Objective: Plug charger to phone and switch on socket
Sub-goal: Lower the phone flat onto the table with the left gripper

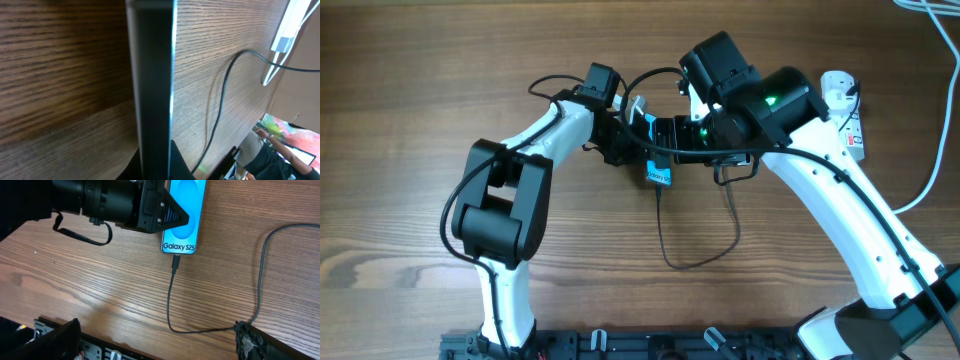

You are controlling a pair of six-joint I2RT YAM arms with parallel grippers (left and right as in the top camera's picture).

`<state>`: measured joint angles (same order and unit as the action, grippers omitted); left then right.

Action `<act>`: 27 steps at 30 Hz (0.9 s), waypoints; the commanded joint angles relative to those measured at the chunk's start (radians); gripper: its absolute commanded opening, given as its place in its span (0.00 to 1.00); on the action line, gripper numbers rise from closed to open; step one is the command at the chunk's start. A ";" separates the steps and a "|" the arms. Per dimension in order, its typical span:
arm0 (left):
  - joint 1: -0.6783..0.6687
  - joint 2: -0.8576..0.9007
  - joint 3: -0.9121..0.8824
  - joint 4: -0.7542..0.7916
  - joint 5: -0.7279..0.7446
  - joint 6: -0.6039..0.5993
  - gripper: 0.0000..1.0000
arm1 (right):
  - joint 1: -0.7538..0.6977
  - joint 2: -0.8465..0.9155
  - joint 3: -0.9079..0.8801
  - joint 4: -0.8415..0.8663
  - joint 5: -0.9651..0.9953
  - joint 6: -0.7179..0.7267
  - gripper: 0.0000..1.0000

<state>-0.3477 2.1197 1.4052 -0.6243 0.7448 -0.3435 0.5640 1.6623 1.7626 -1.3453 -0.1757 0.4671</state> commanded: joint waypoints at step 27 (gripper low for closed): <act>-0.003 0.011 -0.001 -0.050 -0.228 0.029 0.36 | -0.003 -0.010 0.023 -0.003 0.021 0.008 1.00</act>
<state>-0.3477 2.1269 1.4052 -0.6617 0.5865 -0.3313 0.5640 1.6623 1.7626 -1.3464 -0.1749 0.4675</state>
